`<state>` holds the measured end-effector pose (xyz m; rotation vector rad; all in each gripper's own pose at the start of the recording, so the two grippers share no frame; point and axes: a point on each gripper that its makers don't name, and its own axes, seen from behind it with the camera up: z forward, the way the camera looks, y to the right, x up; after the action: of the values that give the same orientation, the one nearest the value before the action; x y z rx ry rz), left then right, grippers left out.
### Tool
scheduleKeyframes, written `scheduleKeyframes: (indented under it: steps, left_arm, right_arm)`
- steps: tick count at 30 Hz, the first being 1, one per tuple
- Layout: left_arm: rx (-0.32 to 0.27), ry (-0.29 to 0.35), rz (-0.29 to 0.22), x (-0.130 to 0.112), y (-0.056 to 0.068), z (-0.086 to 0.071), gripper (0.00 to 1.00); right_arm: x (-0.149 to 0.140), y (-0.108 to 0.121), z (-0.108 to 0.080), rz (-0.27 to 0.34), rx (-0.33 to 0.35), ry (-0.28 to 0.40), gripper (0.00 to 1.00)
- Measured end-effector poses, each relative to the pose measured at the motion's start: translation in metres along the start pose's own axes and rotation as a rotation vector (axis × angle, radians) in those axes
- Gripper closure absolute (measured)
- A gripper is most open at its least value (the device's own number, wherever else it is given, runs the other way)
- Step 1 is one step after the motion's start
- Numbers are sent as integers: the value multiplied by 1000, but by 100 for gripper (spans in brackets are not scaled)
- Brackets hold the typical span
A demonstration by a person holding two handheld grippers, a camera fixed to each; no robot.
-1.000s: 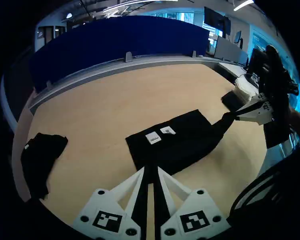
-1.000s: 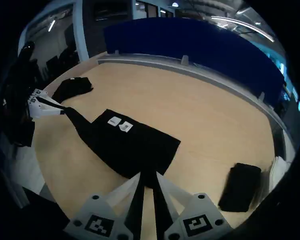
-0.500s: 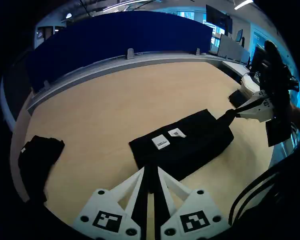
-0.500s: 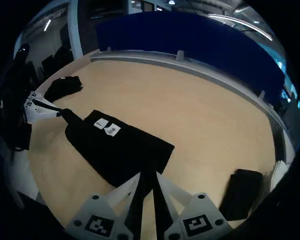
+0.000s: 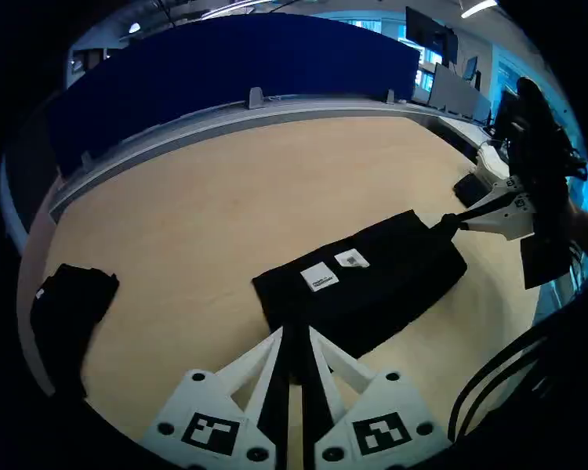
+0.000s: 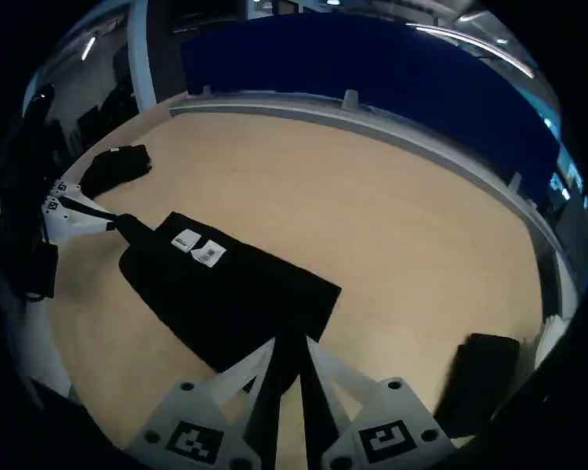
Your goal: Fold towel
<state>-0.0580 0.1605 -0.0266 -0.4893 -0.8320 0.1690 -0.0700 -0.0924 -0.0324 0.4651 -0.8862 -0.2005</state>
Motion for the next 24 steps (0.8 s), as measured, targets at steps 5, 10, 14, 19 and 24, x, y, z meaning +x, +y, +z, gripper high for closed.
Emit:
scheduleKeyframes:
  steps: [5, 10, 14, 19, 24]
  left_arm:
    - [9, -2, 6, -2, -3, 12, 92]
    - [32, -7, 8, -5, -10, 24, 92]
    - [40, -13, 4, -7, -14, 34, 92]
    - [46, -17, -1, -9, -17, 43, 90]
    - [54, -18, -2, -11, -21, 50, 88]
  right_arm:
    - [-2, 1, 9, 5, -5, -6, 87]
    - [-6, 3, 20, 13, -22, -17, 87]
    - [-8, 6, 28, 31, -33, -22, 86]
    - [-8, 10, 36, 54, -53, -19, 83]
    - [-9, 13, 41, 65, -70, -15, 80]
